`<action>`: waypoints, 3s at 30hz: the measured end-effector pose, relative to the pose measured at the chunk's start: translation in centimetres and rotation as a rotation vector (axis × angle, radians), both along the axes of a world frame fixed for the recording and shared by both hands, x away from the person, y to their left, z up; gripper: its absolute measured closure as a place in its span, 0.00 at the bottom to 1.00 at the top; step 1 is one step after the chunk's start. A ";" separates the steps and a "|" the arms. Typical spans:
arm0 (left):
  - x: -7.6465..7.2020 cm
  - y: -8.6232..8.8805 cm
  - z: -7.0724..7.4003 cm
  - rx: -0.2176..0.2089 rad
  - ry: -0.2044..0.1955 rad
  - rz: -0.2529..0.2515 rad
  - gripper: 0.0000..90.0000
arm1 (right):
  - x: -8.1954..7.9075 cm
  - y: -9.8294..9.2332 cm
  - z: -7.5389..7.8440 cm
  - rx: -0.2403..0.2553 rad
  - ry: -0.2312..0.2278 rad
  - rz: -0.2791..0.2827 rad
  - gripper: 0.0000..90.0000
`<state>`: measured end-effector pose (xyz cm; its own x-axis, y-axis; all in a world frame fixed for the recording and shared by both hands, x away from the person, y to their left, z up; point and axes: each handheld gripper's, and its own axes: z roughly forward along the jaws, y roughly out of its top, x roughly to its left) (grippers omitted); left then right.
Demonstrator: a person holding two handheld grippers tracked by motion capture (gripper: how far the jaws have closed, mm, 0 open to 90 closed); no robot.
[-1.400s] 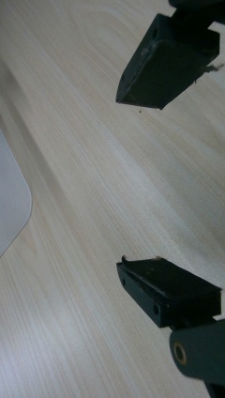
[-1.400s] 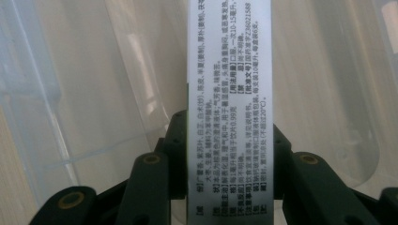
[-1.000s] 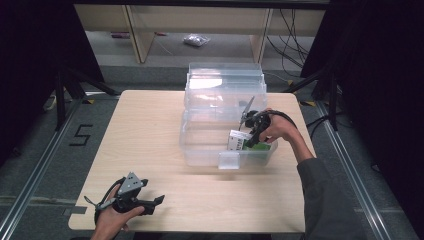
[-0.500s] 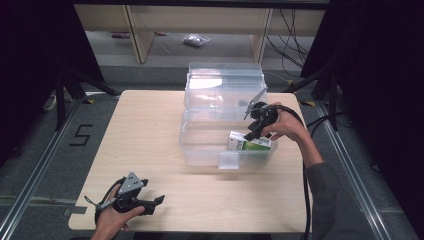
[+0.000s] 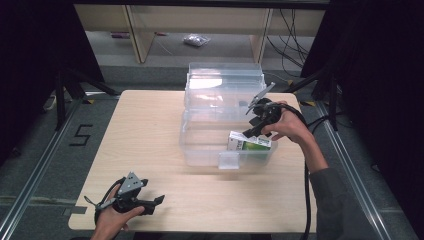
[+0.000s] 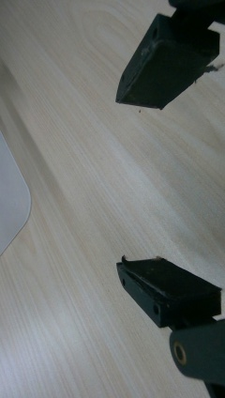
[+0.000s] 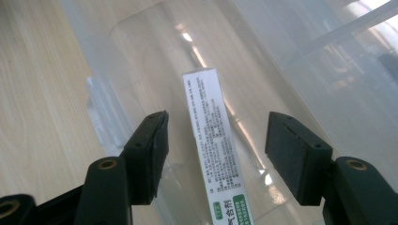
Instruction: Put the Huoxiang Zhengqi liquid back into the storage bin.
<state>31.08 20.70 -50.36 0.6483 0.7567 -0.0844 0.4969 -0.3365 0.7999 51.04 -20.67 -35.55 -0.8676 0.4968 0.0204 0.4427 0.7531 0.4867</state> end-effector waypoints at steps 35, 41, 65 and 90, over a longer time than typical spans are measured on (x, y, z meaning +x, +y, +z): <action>0.1 0.1 0.0 0.015 0.003 -0.005 0.17 | -3.5 -0.8 0.0 0.102 -0.053 -0.099 0.38; 0.0 0.1 0.1 0.017 0.003 -0.003 0.17 | -3.8 -0.8 0.0 0.109 -0.061 -0.091 0.38; 0.0 0.0 0.1 0.003 0.003 0.000 0.17 | -6.2 -0.5 -0.6 0.173 -0.073 -0.118 0.29; 0.0 0.1 0.1 0.010 0.002 -0.008 0.17 | -9.4 -0.4 -2.5 0.227 -0.100 -0.124 0.24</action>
